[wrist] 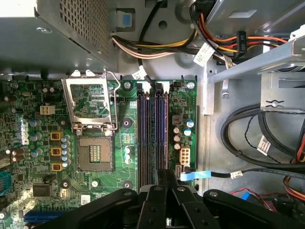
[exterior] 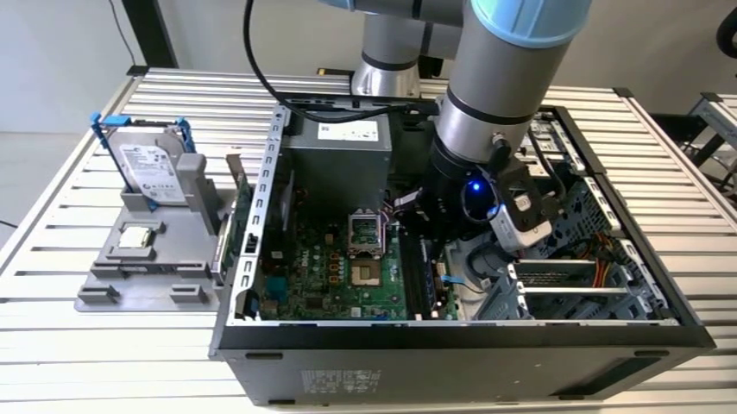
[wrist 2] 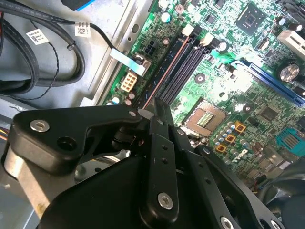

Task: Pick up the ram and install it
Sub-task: 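Press down the ram until it locks into place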

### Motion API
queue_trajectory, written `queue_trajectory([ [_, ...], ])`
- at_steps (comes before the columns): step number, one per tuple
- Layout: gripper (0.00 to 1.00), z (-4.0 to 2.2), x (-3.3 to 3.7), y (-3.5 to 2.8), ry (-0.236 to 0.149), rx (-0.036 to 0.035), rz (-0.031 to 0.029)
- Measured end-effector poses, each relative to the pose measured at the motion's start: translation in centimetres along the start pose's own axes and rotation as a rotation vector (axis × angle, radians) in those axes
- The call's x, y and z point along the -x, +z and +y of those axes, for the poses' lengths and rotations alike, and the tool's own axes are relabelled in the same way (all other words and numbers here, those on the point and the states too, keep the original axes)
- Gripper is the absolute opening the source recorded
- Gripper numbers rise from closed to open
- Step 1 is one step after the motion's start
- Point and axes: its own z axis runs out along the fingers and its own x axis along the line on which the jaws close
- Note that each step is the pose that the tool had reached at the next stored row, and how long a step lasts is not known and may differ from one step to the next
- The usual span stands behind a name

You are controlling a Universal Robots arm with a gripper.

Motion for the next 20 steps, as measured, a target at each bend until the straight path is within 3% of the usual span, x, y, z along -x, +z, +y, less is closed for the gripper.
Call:
queue_trajectory([
  [12,0.00,-0.02,-0.01,0.00,-0.007,0.0000,-0.0001],
  [20,0.00,-0.02,-0.01,0.00,-0.150,-0.0021,-0.0034],
])
